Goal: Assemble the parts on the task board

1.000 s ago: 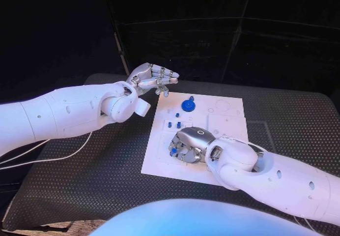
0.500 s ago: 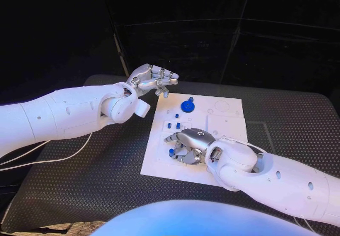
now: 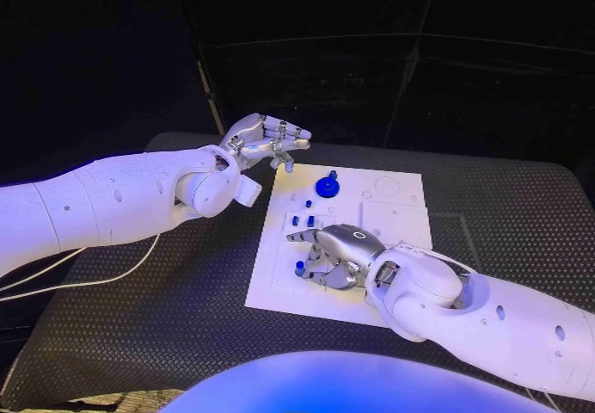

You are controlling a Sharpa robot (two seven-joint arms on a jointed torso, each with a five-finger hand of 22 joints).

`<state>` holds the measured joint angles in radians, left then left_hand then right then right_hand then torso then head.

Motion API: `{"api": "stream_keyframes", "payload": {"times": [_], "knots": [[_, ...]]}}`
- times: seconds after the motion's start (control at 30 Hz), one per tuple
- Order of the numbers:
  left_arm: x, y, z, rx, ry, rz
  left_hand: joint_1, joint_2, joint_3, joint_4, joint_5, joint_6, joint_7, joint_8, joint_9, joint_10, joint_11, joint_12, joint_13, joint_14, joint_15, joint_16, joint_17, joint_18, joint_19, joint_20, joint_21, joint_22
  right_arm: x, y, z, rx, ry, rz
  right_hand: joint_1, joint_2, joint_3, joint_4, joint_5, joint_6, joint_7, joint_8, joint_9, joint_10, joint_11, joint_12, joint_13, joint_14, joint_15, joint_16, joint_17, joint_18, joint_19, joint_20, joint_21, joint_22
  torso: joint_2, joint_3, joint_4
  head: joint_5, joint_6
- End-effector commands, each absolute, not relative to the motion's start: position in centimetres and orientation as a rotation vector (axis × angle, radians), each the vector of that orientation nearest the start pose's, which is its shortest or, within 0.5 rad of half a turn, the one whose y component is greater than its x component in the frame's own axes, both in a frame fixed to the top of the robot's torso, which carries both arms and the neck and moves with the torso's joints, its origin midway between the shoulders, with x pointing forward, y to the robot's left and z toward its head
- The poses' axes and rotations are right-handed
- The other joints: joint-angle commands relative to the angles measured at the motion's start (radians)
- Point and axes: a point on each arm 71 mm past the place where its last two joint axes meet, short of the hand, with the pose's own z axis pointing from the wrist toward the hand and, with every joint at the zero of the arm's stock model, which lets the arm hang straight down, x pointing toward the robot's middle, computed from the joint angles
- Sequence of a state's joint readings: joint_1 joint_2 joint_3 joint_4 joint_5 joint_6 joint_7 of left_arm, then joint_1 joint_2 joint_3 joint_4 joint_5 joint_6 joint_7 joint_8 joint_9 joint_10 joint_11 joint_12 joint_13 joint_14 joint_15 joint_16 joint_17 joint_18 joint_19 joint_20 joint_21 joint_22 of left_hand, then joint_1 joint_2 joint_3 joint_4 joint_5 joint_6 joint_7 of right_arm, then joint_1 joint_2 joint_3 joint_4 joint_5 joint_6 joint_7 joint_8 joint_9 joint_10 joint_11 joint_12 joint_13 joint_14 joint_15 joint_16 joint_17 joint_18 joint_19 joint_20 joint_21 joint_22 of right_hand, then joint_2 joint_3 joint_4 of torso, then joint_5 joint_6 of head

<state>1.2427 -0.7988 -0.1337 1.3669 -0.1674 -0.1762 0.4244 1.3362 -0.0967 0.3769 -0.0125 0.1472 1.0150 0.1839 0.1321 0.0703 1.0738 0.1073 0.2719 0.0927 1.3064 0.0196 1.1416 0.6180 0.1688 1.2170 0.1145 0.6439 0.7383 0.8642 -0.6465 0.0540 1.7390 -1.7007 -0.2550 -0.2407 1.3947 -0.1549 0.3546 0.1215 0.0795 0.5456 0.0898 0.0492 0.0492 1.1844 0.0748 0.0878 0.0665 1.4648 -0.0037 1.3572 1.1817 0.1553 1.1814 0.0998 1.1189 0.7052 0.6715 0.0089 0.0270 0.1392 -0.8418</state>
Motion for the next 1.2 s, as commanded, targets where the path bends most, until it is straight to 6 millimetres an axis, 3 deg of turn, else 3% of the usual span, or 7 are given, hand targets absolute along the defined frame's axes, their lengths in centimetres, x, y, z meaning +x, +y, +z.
{"api": "stream_keyframes", "payload": {"times": [0.03,0.3,0.4,0.53,0.67,0.8,1.2], "knots": [[50.9,22.5,-19.4,-0.877,1.534,-1.515,0.003,0.01,-0.004,-0.001,-0.004,-0.006,-0.001,0.005,0.0,-0.008,0.0,0.004,0.001,-0.006,-0.001,-0.006,-0.001,0.014,-0.006,0.003,-0.004,-0.001,36.1,-6.0,-24.9,-0.288,1.728,0.97,0.004,0.007,-0.008,0.0,0.012,0.011,0.013,0.002,0.003,0.001,-0.006,0.004,0.0,0.036,-0.008,0.007,0.0,-0.001,0.0,-0.005,-0.006,0.0,-0.001,0.0003,-0.0012,-0.002,0.002],[50.9,22.7,-19.5,-0.88,1.534,-1.509,0.003,0.01,-0.004,-0.001,-0.004,-0.006,-0.001,0.005,0.0,-0.008,0.0,0.004,0.001,-0.006,-0.001,-0.006,-0.001,0.014,-0.006,0.003,-0.004,-0.001,36.1,-11.5,-23.8,-0.012,1.781,0.994,-0.002,0.016,-0.024,0.014,0.045,0.404,0.075,0.118,0.056,0.048,0.009,0.029,0.007,0.039,0.004,0.016,0.014,-0.005,0.008,0.001,-0.001,0.009,-0.004,-0.0038,0.0024,-0.038,0.017],[50.9,23.0,-19.5,-0.883,1.532,-1.502,0.003,0.01,-0.004,-0.001,-0.004,-0.006,-0.001,0.005,0.0,-0.008,0.0,0.004,0.001,-0.006,-0.001,-0.006,-0.001,0.014,-0.006,0.003,-0.004,-0.001,36.5,-14.5,-23.6,0.143,1.833,0.968,-0.031,0.012,-0.043,0.037,0.06,0.441,0.066,0.126,0.055,0.087,0.0,0.051,0.018,0.05,-0.001,0.044,0.06,-0.01,0.03,0.002,0.025,0.052,-0.007,-0.0042,-0.0033,-0.053,0.02],[50.9,23.0,-19.6,-0.884,1.537,-1.502,0.003,0.011,-0.006,0.0,-0.003,-0.007,-0.001,0.006,0.0,-0.011,0.0,0.006,0.002,-0.006,-0.001,-0.006,-0.002,0.014,-0.006,0.003,-0.006,-0.002,36.5,-18.4,-23.7,0.285,1.882,0.879,-0.053,-0.002,-0.095,0.043,0.083,0.555,0.011,0.191,0.088,0.24,-0.054,0.172,0.094,0.052,-0.041,0.057,0.078,-0.011,0.042,-0.027,0.04,0.073,-0.011,-0.0058,-0.0059,-0.106,0.027],[50.7,22.9,-19.7,-0.885,1.544,-1.503,0.003,0.011,-0.006,0.0,-0.003,-0.007,-0.001,0.006,0.0,-0.011,0.0,0.006,0.002,-0.006,-0.001,-0.006,-0.002,0.014,-0.006,0.003,-0.006,-0.002,36.4,-21.5,-23.9,0.354,1.919,0.768,-0.096,-0.006,-0.215,0.067,0.157,0.54,-0.026,0.253,0.149,0.237,-0.075,0.688,0.617,0.064,-0.065,0.095,0.144,-0.023,0.067,-0.059,0.067,0.121,-0.017,-0.0091,-0.0138,-0.154,0.026],[50.5,22.8,-19.8,-0.884,1.551,-1.505,0.003,0.011,-0.006,0.0,-0.003,-0.007,-0.001,0.006,0.0,-0.011,0.0,0.006,0.002,-0.006,-0.001,-0.006,-0.002,0.014,-0.006,0.003,-0.006,-0.002,36.3,-23.3,-23.9,0.357,1.935,0.663,-0.125,0.01,-0.327,0.122,0.221,0.472,-0.014,0.315,0.213,0.202,-0.07,1.063,1.02,0.083,-0.063,0.158,0.265,-0.037,0.1,-0.053,0.106,0.19,-0.02,-0.0074,-0.0203,-0.169,0.024],[50.3,22.7,-20.2,-0.884,1.563,-1.504,0.003,0.011,-0.006,0.0,-0.003,-0.007,-0.001,0.006,0.0,-0.011,0.0,0.006,0.002,-0.006,-0.001,-0.006,-0.002,0.014,-0.006,0.003,-0.006,-0.002,36.2,-23.9,-24.4,0.177,1.943,0.45,-0.2,0.049,-0.478,0.172,0.221,0.388,-0.001,0.382,0.279,0.229,-0.063,1.233,1.22,0.095,-0.051,0.192,0.338,-0.058,0.166,-0.046,0.191,0.339,-0.02,-0.0081,-0.0201,-0.194,0.024]]}}
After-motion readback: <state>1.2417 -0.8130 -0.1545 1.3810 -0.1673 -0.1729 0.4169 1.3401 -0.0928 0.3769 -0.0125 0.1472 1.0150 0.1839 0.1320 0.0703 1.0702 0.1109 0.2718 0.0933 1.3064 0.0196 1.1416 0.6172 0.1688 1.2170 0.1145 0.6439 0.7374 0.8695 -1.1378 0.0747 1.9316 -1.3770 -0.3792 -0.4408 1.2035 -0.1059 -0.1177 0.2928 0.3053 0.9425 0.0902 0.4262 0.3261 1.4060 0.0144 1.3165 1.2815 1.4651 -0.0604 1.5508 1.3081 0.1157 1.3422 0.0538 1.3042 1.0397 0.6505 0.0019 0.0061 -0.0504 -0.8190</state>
